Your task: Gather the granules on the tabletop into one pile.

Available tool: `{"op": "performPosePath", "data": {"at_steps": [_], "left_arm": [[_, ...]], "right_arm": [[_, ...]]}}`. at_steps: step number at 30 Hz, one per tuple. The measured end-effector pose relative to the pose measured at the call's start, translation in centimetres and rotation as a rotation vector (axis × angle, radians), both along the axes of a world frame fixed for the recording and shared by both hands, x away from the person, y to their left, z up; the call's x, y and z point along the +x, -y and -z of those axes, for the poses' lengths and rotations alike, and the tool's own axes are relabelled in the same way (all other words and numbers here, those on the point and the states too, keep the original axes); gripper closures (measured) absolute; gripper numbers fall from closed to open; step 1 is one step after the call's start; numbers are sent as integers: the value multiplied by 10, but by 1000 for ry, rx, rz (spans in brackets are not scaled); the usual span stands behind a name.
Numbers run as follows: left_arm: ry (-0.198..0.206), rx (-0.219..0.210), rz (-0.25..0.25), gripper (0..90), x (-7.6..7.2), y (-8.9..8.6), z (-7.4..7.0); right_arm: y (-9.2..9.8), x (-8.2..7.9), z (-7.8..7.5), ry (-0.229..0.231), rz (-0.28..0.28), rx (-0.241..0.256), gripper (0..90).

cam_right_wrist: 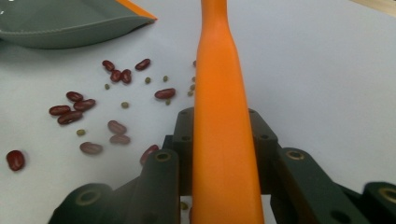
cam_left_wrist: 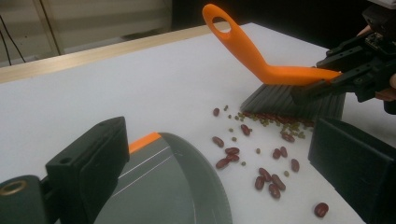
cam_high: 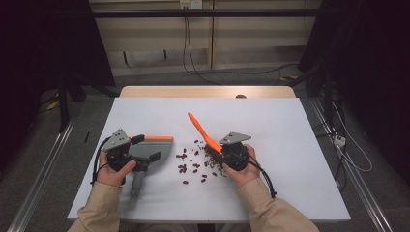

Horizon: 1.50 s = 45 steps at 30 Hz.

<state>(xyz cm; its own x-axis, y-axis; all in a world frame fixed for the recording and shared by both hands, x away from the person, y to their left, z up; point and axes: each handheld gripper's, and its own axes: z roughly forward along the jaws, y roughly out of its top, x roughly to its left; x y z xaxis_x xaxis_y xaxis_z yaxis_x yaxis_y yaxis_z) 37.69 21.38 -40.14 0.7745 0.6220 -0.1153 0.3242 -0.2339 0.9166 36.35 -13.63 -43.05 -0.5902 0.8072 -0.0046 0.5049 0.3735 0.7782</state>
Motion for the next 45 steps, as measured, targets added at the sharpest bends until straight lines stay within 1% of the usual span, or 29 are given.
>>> {"op": "performPosePath", "data": {"at_steps": [5, 8, 10, 12, 15, 17, 19, 21, 22, 24, 26, 29, 31, 32, 34, 36, 38, 39, 41, 43, 45], "left_arm": [[1, -1, -1, 52, 0, 0, 0], [0, -1, -1, 53, 0, -1, 0], [0, -4, 0, 53, 0, -1, 0], [-1, -8, -2, 52, 0, -1, 0], [-5, -9, -1, 53, 1, -1, 0], [-7, -11, -7, 53, 1, -1, 0], [-8, -13, -7, 52, 1, -1, 0], [-10, -9, -5, 53, 2, -1, 1], [-12, -13, -7, 53, 2, -2, 1], [-10, -15, -9, 53, 2, -2, 0], [-14, -21, -16, 53, 2, -3, 0], [-16, -22, -20, 52, 3, -4, 1], [-19, -18, -22, 53, 4, -5, 1], [-20, -19, -22, 52, 4, -5, 1], [-19, -17, -21, 52, 4, -5, 1], [-19, -15, -21, 53, 4, -5, 1], [-22, -20, -23, 53, 3, -5, 1], [-21, -19, -25, 53, 3, -6, 1], [-21, -24, -27, 53, 3, -7, 1], [-21, -23, -26, 53, 3, -7, 1], [-24, -21, -30, 53, 3, -8, 2]], "right_arm": [[-2, -2, -1, 7, -24, -10, 710], [2, 1, -5, 18, -25, -8, 710], [7, 5, -9, 32, -19, 9, 711], [14, 11, -15, 50, -18, 43, 711], [19, 25, -21, 70, -22, 79, 711], [18, 37, -21, 72, -32, 97, 710], [14, 51, -18, 81, -58, 81, 711], [9, 65, -13, 78, -93, 79, 711], [7, 72, -10, 84, -109, 68, 711], [3, 84, -5, 93, -148, 67, 711], [0, 94, 0, 103, -180, 65, 711], [-2, 104, 5, 110, -226, 49, 710], [-5, 106, 7, 115, -258, 18, 710], [-6, 106, 9, 105, -279, 17, 710], [-10, 105, 11, 89, -313, 34, 710], [-14, 101, 11, 91, -347, 1, 709], [-17, 97, 10, 88, -379, -12, 707], [-17, 95, 10, 88, -387, -20, 707], [-17, 91, 9, 76, -415, -17, 705], [-17, 88, 9, 76, -446, -20, 705], [-17, 83, 8, 75, -465, -30, 704]]}}
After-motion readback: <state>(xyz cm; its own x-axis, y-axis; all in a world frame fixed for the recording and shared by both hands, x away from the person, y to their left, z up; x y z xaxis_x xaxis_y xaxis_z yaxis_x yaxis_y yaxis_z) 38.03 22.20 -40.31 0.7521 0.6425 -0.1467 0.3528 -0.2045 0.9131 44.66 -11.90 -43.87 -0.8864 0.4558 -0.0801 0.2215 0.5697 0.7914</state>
